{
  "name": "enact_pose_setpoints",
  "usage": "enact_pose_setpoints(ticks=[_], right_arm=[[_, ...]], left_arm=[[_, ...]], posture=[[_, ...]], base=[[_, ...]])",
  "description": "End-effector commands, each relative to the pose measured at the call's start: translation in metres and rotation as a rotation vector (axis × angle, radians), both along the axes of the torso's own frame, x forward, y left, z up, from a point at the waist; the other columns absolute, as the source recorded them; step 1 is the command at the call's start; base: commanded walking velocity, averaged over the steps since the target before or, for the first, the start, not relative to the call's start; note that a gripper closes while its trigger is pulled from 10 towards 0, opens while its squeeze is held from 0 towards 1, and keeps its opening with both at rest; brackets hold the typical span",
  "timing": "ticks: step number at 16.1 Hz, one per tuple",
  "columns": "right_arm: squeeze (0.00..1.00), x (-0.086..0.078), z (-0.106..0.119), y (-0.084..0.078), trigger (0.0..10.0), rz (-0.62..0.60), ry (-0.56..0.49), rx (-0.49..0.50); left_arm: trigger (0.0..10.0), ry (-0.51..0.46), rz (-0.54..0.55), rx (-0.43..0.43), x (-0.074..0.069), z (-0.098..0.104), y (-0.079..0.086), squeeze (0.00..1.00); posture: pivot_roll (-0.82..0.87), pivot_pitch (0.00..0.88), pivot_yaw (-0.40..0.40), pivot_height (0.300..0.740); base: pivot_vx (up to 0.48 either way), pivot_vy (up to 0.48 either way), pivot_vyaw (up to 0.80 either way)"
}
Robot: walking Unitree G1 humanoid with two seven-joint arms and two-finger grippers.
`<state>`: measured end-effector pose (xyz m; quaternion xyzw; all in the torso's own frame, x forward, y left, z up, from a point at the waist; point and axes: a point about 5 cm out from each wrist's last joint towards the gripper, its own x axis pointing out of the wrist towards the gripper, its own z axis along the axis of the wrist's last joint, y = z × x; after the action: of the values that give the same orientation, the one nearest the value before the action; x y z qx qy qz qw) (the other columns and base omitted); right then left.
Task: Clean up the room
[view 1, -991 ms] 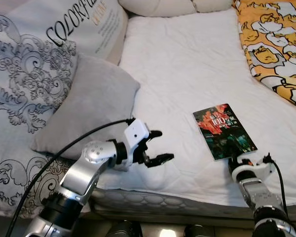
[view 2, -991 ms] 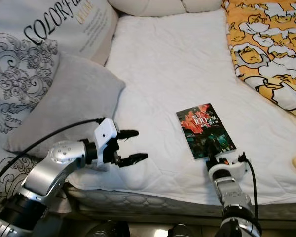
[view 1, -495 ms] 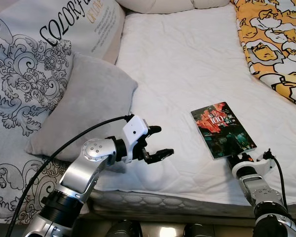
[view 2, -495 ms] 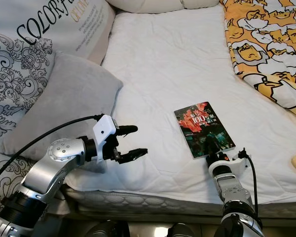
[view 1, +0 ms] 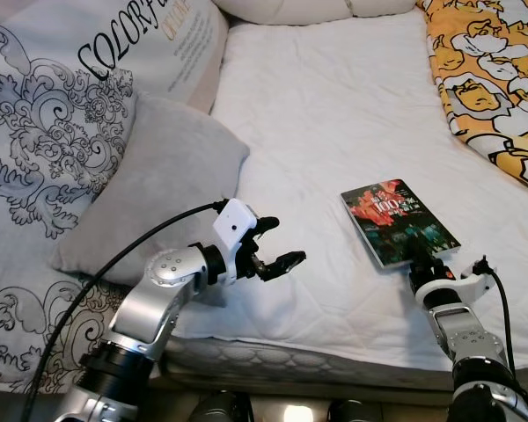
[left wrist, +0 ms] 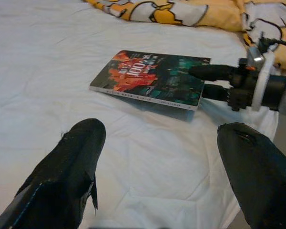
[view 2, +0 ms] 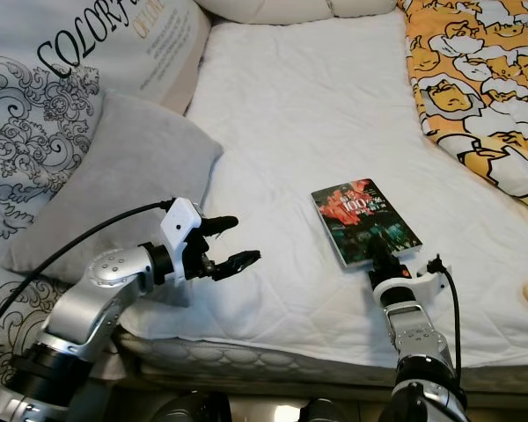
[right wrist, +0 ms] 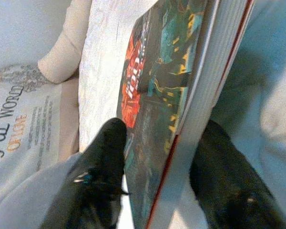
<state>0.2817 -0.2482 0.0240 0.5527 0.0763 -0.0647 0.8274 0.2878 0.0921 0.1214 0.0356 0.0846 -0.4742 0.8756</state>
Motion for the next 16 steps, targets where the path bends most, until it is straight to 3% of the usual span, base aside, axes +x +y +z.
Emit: enact_pose_setpoints(ticks=[1, 4, 6, 7, 8, 10, 11, 16], right_arm=[[0.0, 0.0, 0.002, 0.002, 0.0, 0.012, -0.026, 0.005], [0.0, -0.003, 0.014, 0.004, 0.0, 0.065, -0.114, -0.024], [0.0, -0.003, 0.025, 0.006, 0.0, 0.088, -0.182, -0.022], [0.0, -0.004, 0.031, 0.008, 0.0, 0.098, -0.224, -0.016], [0.0, -0.004, 0.038, 0.012, 0.0, 0.119, -0.268, -0.008], [0.0, -0.003, 0.042, 0.019, 0.0, 0.145, -0.294, 0.005], [0.0, -0.004, 0.035, 0.019, 0.0, 0.129, -0.232, 0.009], [0.0, -0.019, 0.005, 0.006, 0.0, 0.03, -0.037, 0.012]], left_arm=[[10.0, 0.014, 0.043, -0.005, 0.003, -0.001, 0.006, 0.0], [10.0, 0.076, 0.166, -0.072, 0.016, -0.001, 0.01, 0.0], [10.0, 0.175, 0.297, -0.123, 0.027, -0.008, 0.015, 0.0], [10.0, 0.3, 0.357, -0.228, 0.031, -0.012, 0.016, 0.75], [10.0, 0.417, 0.387, -0.362, 0.035, -0.014, 0.013, 1.0], [10.0, 0.508, 0.4, -0.419, 0.037, -0.019, 0.007, 1.0], [10.0, 0.51, 0.4, -0.359, 0.036, -0.025, 0.003, 1.0], [10.0, 0.478, 0.322, -0.282, 0.028, -0.024, -0.001, 1.0]], posture=[[-0.06, 0.058, 0.074, 0.74], [-0.07, 0.045, 0.077, 0.74], [-0.07, 0.041, 0.081, 0.74], [-0.07, 0.037, 0.082, 0.74], [-0.07, 0.035, 0.084, 0.74], [-0.08, 0.034, 0.084, 0.74], [-0.08, 0.031, 0.088, 0.74], [-0.08, 0.031, 0.087, 0.74]], base=[[0.0, 0.0, 0.0], [0.0, 0.0, 0.0], [0.0, 0.0, 0.0], [0.0, 0.0, 0.0], [0.0, 0.0, 0.0], [0.0, 0.0, 0.0], [0.0, 0.0, 0.0], [0.0, 0.0, 0.0]])
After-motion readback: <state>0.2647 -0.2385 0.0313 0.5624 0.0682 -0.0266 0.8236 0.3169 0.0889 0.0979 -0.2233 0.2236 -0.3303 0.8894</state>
